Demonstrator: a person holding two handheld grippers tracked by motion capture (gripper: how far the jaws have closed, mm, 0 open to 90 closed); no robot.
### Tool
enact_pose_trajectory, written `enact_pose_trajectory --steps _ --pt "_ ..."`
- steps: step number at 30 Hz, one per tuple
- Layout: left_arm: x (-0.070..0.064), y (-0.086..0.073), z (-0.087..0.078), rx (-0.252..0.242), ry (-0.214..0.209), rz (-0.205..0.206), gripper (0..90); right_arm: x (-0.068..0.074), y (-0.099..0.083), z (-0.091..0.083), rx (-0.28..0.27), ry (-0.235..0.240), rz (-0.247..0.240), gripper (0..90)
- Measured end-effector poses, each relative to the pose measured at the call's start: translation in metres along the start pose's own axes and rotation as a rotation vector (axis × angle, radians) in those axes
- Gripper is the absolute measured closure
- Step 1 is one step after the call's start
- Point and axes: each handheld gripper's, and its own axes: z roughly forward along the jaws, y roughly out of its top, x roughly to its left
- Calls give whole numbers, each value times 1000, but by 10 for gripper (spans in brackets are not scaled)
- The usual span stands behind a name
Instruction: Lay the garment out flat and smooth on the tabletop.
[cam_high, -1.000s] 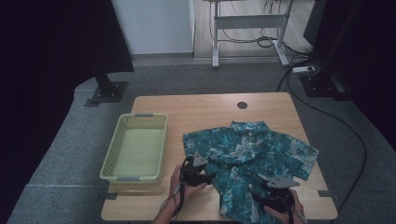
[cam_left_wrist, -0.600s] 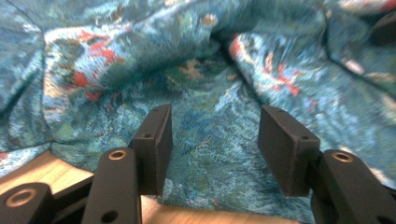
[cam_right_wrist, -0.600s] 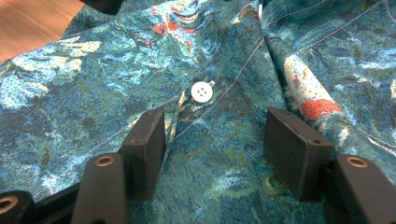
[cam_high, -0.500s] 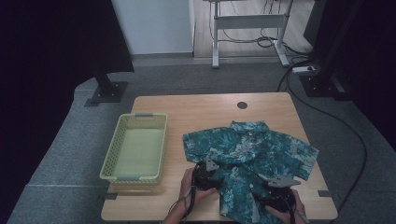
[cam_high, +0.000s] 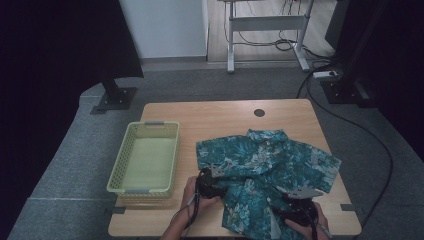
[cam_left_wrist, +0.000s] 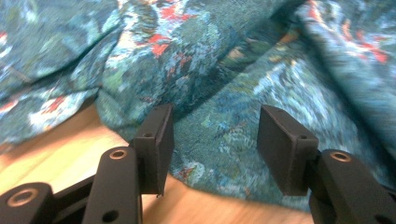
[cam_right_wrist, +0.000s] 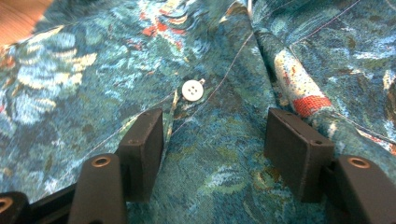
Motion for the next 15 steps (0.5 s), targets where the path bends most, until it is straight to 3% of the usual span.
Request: enact_pose_trajectory --steps 5,10,15 --pt "10 -3 -5 20 1 1 458 -3 0 -1 4 -16 -10 373" --pt "10 -9 -9 24 -2 10 443 -10 -1 0 -14 -29 -8 378" --pt "11 -16 -13 -1 -5 -23 434 -15 1 2 -29 -34 3 378"
